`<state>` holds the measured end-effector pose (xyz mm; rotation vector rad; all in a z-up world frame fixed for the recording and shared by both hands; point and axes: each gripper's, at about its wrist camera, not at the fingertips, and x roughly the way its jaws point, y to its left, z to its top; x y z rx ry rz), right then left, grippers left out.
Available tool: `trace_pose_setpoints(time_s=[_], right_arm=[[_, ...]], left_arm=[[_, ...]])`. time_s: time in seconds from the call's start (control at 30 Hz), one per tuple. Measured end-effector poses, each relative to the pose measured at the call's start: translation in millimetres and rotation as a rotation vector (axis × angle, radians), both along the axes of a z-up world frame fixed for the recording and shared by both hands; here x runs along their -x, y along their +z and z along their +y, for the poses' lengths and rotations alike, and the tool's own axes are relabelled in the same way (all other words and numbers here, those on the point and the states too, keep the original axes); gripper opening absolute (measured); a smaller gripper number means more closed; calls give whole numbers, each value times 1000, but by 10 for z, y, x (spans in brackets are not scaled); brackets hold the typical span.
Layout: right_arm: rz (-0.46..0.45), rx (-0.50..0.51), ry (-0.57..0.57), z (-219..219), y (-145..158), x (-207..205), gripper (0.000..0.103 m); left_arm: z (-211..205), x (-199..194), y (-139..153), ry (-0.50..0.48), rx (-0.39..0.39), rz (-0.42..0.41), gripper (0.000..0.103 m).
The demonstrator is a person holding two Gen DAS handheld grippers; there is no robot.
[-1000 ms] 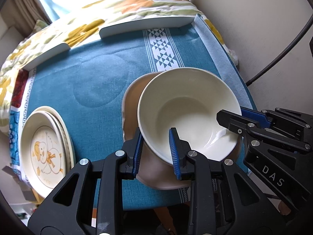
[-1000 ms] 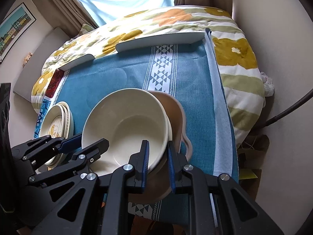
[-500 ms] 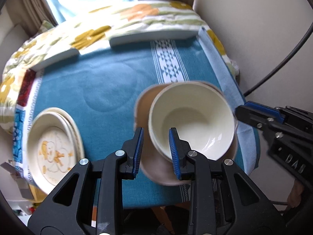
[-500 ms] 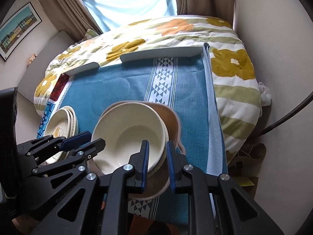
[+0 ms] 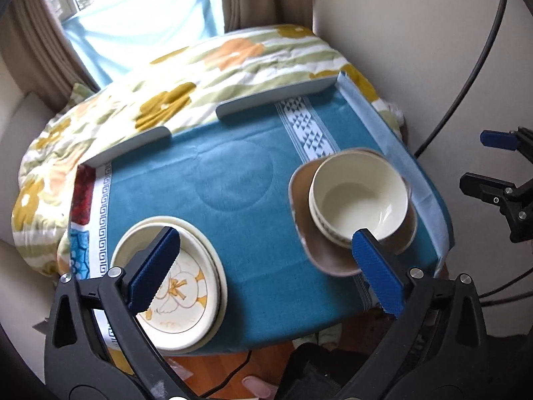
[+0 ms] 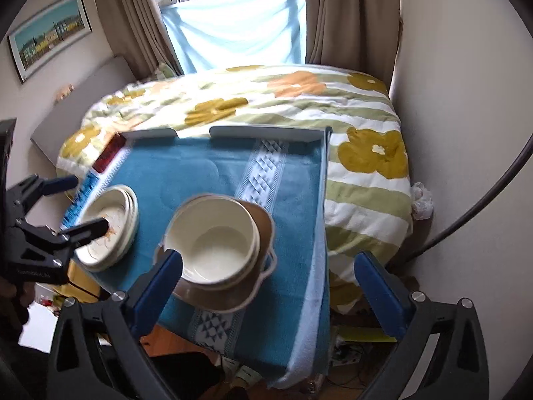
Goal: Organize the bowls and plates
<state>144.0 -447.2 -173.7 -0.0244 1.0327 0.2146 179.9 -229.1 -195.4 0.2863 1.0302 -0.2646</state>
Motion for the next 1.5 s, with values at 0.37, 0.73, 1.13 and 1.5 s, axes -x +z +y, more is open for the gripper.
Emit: trace_pose_setpoints(time_s=[0.37, 0.73, 1.13, 1.5], right_arm=[[301, 85, 23, 179, -739, -310, 94], [422, 59, 92, 348, -1142, -452, 27], [333, -37, 82, 352, -1303, -376, 16], [234, -29, 95, 345, -1255, -340, 16]], left_arm=[[-116, -404, -807, -106, -38, 284, 94], [-318, -546, -1228, -165, 19, 424, 41], [-515, -499, -1266, -237, 3, 348, 17], [-567, -356, -1152, -259, -32, 186, 16]])
